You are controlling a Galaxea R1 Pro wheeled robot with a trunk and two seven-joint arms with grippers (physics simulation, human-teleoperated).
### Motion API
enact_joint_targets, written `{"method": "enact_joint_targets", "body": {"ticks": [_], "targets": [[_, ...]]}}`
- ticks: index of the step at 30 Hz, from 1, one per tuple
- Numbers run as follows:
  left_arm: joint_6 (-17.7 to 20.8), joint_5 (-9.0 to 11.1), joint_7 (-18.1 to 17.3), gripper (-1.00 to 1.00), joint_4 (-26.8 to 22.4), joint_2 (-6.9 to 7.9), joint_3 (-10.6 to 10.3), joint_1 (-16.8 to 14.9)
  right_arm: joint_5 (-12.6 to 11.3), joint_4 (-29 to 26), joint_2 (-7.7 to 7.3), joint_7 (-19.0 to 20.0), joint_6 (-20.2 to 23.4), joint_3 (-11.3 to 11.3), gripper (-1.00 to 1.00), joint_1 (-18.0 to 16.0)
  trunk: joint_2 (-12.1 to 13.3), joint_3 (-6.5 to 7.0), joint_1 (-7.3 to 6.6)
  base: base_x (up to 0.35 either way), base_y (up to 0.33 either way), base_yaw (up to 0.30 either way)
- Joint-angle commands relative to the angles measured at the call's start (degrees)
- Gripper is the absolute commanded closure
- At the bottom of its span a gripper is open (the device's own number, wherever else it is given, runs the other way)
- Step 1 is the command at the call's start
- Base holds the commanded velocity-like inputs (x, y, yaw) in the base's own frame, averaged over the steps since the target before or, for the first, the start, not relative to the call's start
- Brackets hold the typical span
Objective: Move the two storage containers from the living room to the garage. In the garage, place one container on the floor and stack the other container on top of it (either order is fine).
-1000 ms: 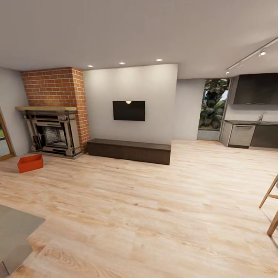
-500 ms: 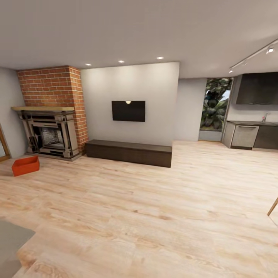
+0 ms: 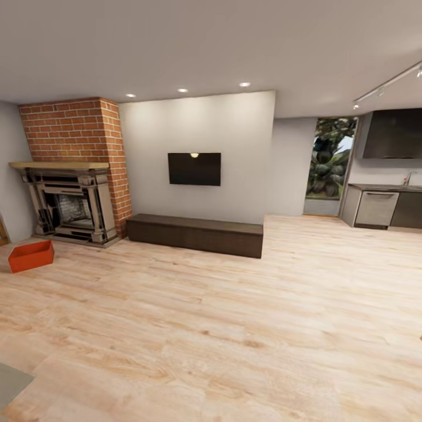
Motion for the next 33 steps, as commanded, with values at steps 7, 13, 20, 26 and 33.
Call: {"method": "enact_joint_targets", "body": {"ticks": [7,13,20,26,33], "targets": [[-0.2,0.2,0.0,-1.0,0.0,-0.01,0.2,0.0,-0.4,0.2,-0.13,-0.2,-0.2,0.3,-1.0,-0.1,0.0,-0.07,0.04,0.326,0.0,0.0],[-0.2,0.2,0.0,-1.0,0.0,-0.01,0.2,0.0,-0.1,0.2,-0.16,-0.1,-0.2,0.5,-1.0,-0.1,0.0,-0.07,0.04,0.326,0.0,0.0],[-0.4,0.3,0.0,-1.0,0.0,-0.02,0.2,0.0,0.0,0.2,-0.12,-0.1,-0.1,0.5,-1.0,-0.1,0.0,-0.07,0.04,0.326,0.0,0.0],[-0.4,0.3,0.0,-1.0,0.0,-0.01,0.2,0.0,0.0,0.2,-0.25,-0.1,-0.2,0.6,-1.0,-0.1,0.0,-0.07,0.04,0.326,0.0,0.0],[-0.3,0.4,0.0,-1.0,0.0,-0.01,0.2,0.0,0.0,0.2,-0.31,-0.2,-0.1,0.6,-1.0,-0.1,0.0,-0.07,0.04,0.326,0.0,0.0]]}}
